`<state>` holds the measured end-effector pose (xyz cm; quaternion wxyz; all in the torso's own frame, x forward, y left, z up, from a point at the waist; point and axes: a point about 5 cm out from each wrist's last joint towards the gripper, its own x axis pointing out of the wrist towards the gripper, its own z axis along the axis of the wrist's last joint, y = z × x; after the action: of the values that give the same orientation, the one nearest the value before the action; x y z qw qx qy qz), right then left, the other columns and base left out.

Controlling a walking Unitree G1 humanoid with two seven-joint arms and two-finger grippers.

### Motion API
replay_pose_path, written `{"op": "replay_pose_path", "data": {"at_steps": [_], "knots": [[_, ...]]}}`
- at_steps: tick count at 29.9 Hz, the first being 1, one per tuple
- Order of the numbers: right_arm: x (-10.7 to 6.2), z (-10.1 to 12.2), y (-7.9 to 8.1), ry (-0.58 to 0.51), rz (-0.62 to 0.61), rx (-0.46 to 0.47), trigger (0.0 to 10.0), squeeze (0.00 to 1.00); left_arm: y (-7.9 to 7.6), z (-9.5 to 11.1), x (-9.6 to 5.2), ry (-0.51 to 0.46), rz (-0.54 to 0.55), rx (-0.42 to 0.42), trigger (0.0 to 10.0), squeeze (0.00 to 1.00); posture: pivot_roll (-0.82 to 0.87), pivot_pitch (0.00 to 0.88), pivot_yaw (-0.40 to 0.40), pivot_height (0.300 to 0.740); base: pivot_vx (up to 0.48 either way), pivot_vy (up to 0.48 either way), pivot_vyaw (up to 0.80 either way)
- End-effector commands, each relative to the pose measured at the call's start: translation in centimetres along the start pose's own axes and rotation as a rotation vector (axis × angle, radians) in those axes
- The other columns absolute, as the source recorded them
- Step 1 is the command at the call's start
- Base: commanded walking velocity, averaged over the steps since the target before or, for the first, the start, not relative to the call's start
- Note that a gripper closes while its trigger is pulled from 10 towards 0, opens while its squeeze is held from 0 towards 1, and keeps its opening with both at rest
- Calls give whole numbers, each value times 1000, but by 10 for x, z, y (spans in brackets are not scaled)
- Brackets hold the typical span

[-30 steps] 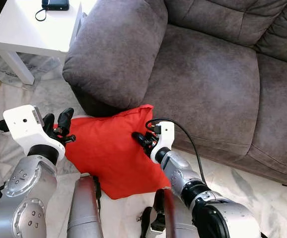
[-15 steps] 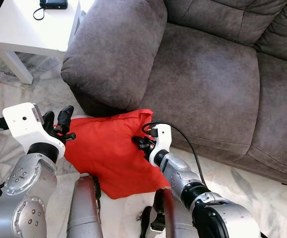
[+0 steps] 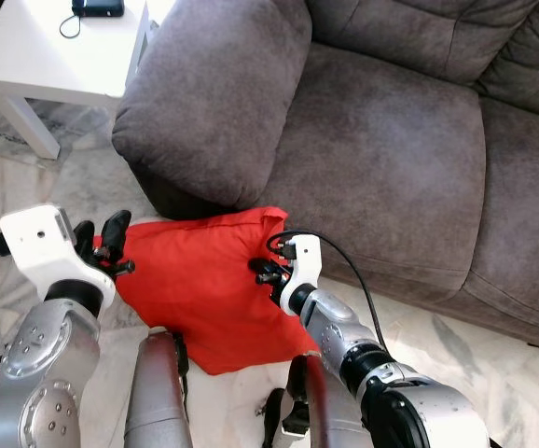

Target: Move the pillow to the sofa from floor

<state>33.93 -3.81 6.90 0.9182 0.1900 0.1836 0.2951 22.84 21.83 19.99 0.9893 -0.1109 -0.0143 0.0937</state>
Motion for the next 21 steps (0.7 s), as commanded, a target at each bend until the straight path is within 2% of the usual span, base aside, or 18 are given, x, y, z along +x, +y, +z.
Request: {"op": "replay_pose_path", "data": {"at_steps": [1, 5, 9, 13, 21], "knots": [[1, -19, 11, 31, 32, 47, 0, 0, 6, -2, -2, -2, 15, 10, 10000, 0, 302, 343, -258, 626, 0, 0, 0], [-4, -4, -3, -1, 32, 9, 0, 0, 13, -1, 1, -19, 28, 5, 10000, 0, 307, 301, -262, 626, 0, 0, 0], [-10, 13, -18, -37, 29, -44, 0, 0, 18, -10, 9, -17, 27, -12, 10000, 0, 309, 216, -264, 626, 0, 0, 0], [-17, 16, -27, -58, 32, -60, 0, 0, 19, -13, 13, -21, 24, -16, 10000, 0, 319, 171, -261, 626, 0, 0, 0], [-33, 14, -45, -148, -3, -13, 0, 0, 23, -17, 20, -27, 9, -8, 10000, 0, 311, 93, -219, 626, 0, 0, 0]]}}
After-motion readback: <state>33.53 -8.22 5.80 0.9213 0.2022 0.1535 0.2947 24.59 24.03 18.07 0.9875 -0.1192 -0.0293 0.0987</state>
